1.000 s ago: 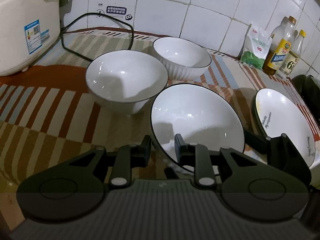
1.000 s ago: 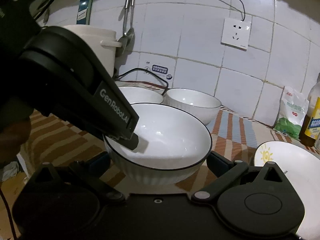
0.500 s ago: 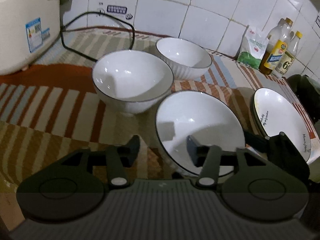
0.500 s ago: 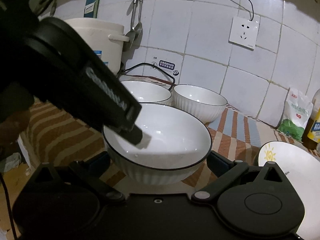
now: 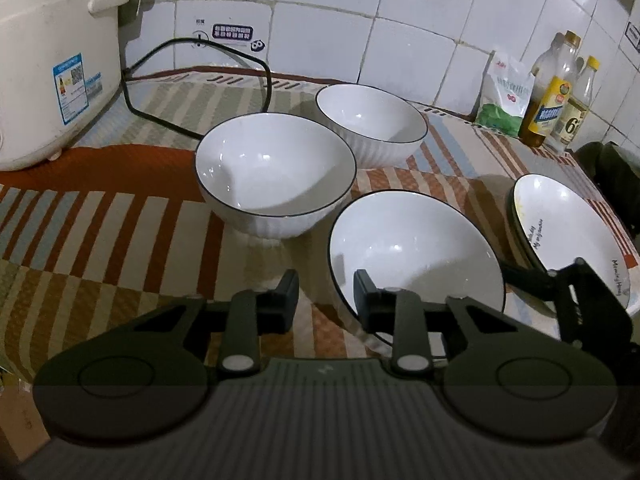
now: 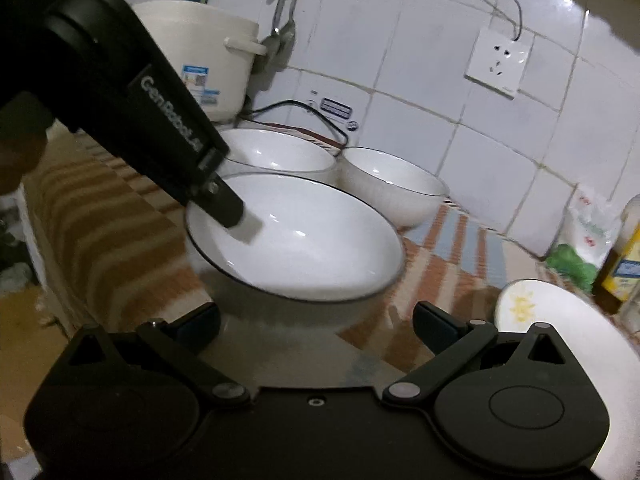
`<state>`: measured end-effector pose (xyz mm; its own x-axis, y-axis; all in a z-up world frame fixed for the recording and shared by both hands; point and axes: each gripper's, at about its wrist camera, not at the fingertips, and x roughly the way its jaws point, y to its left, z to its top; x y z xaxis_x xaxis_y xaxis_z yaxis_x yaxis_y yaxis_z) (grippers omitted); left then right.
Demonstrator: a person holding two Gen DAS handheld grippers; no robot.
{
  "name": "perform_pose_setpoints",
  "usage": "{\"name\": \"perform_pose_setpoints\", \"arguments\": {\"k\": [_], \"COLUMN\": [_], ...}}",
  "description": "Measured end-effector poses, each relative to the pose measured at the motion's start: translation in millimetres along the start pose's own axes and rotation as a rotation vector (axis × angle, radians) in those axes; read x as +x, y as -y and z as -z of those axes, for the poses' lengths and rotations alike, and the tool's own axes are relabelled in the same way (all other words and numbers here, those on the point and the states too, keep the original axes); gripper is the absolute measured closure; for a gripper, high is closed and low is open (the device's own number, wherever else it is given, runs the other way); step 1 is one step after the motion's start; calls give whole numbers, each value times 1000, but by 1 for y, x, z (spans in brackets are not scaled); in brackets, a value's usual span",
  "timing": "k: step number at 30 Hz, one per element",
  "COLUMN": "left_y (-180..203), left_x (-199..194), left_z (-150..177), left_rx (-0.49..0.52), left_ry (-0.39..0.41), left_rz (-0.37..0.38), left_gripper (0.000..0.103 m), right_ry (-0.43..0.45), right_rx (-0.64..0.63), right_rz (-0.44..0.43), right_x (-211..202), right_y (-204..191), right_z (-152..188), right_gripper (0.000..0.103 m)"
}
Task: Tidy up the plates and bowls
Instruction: 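Close the right tool on the rim of the large white bowl, then lift the large bowl and carry it over another white bowl with the right tool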
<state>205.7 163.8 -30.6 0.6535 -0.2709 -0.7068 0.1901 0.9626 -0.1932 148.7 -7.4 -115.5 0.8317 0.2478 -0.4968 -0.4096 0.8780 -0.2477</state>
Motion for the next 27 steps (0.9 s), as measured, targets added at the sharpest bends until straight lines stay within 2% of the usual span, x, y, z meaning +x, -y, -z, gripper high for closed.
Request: {"name": "perform_pose_setpoints", "arguments": {"k": [5, 7, 10, 12, 15, 18, 21, 23, 25, 27], "left_y": [0, -2, -6, -10, -21, -33, -48, -58, -68, -75], "left_x": [-12, -18, -31, -39, -46, -49, -40, -29, -19, -9], "left_z": [-3, -5, -9, -14, -23, -35, -45, -52, -57, -61], "left_rx": [-2, -3, -2, 6, -3, -4, -28, -59, -111, -142], "left_ry": [26, 30, 35, 34, 23, 16, -1, -12, -24, -27], "left_rz": [17, 23, 33, 39, 37, -2, -31, -34, -34, -43], "left_gripper": [71, 58, 49, 39, 39, 39, 41, 43, 51, 54], "right_ry": [22, 30, 47, 50, 1, -85, -171, -222, -265, -289], "right_rx": [73, 94, 153, 204, 296, 363, 373, 385, 419, 432], "right_rz": [-93, -125, -214, -262, -338, -425, -450, -457, -456, -435], "right_x": [-20, -27, -39, -43, -39, -25, -5, 12, 31, 47], "right_y": [17, 23, 34, 44, 58, 66, 64, 63, 67, 71], "right_z": [1, -3, -13, -26, -51, -78, -101, -113, -121, -126], "right_gripper": [0, 0, 0, 0, 10, 16, 25, 36, 40, 45]}}
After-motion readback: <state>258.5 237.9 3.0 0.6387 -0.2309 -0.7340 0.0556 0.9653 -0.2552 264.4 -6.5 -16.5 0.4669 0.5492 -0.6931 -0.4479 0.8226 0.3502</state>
